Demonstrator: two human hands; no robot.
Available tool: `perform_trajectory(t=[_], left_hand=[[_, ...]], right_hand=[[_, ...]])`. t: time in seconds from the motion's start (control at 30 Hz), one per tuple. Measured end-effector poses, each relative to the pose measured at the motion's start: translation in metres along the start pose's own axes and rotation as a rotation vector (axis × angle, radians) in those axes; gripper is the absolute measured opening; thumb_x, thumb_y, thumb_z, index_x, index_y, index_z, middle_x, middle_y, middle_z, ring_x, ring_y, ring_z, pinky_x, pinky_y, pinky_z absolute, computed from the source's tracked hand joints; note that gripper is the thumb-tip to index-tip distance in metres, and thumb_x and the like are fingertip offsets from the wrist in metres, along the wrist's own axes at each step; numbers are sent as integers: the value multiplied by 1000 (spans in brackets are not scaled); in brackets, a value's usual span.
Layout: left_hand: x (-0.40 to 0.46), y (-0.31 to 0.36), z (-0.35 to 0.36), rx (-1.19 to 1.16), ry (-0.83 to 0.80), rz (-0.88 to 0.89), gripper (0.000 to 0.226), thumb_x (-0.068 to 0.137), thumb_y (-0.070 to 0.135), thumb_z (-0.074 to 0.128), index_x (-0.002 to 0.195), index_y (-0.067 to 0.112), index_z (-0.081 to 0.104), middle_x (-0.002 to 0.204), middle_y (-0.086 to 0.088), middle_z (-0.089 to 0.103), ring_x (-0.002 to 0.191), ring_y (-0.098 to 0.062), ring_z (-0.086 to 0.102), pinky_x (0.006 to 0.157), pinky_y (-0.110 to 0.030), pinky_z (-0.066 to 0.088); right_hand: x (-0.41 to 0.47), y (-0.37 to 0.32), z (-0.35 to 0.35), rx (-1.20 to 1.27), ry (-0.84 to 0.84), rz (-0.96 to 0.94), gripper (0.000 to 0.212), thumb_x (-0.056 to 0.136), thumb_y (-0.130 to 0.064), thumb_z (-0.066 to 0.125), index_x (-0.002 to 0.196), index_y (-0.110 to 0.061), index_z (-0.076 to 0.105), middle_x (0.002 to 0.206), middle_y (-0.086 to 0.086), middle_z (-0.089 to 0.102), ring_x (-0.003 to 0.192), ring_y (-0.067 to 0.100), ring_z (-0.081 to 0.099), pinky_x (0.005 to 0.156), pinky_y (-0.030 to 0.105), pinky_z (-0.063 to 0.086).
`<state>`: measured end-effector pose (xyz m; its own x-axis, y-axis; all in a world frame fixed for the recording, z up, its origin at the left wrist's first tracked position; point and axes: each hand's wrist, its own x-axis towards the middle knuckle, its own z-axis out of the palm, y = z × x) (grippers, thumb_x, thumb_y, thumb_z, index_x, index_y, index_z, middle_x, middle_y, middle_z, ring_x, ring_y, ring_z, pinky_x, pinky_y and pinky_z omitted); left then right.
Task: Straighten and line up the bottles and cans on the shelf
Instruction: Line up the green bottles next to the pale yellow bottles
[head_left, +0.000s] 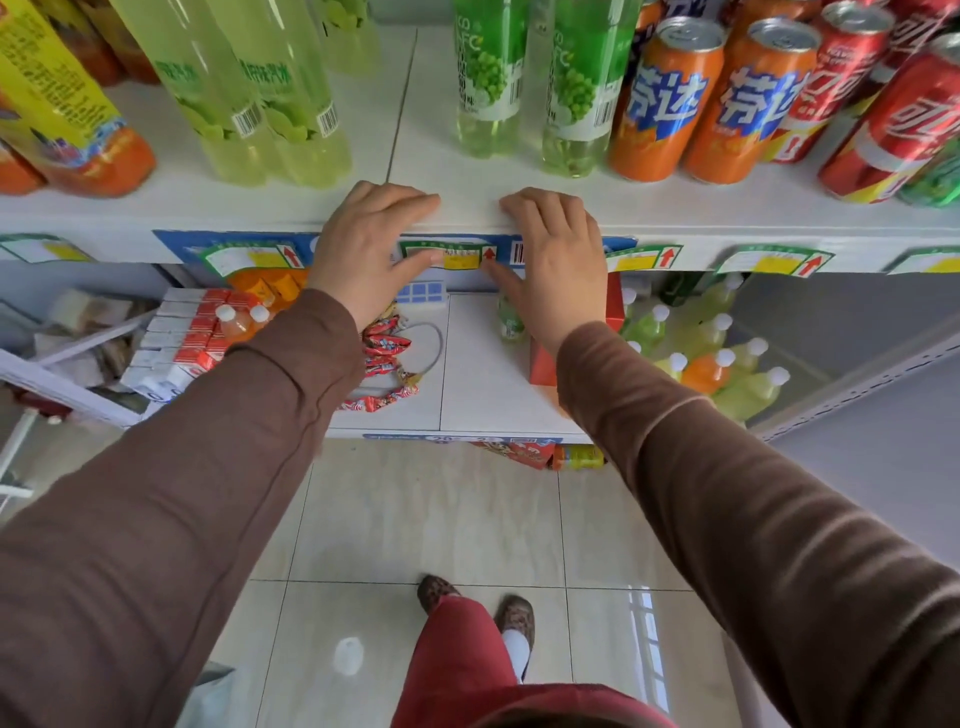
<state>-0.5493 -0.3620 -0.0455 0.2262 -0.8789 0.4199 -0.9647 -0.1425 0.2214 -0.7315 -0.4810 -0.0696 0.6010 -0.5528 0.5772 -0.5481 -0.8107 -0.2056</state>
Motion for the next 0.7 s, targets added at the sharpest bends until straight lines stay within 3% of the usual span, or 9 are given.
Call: perform_trajectory(t=[0.43,0.57,0.7], left_hand=[[4,1,-3,38,-23,27,51,91,31,67,136,10,59,130,-10,62,114,-28,50,98,-32,36],[8,6,-19,22,-131,13,50,92,24,67,140,14,55,132,-9,60,118,-29,50,99,-37,39],[25,12,-41,-4,-225,-5,51,93,30,66,141,19,52,136,-6,56,125,-27,49,102,-37,38]], right_hand=[[3,3,-4,11,-16,-8,48,86,-38,68,128,-15,61,128,5,62,114,28,55,96,39,44],[8,11,-22,233,-103,-2,47,88,-25,68,132,-12,61,130,7,63,115,29,56,96,42,49],[19,20,-52,477,-86,113,54,91,-21,68,142,-12,52,133,9,57,121,25,55,101,33,46]])
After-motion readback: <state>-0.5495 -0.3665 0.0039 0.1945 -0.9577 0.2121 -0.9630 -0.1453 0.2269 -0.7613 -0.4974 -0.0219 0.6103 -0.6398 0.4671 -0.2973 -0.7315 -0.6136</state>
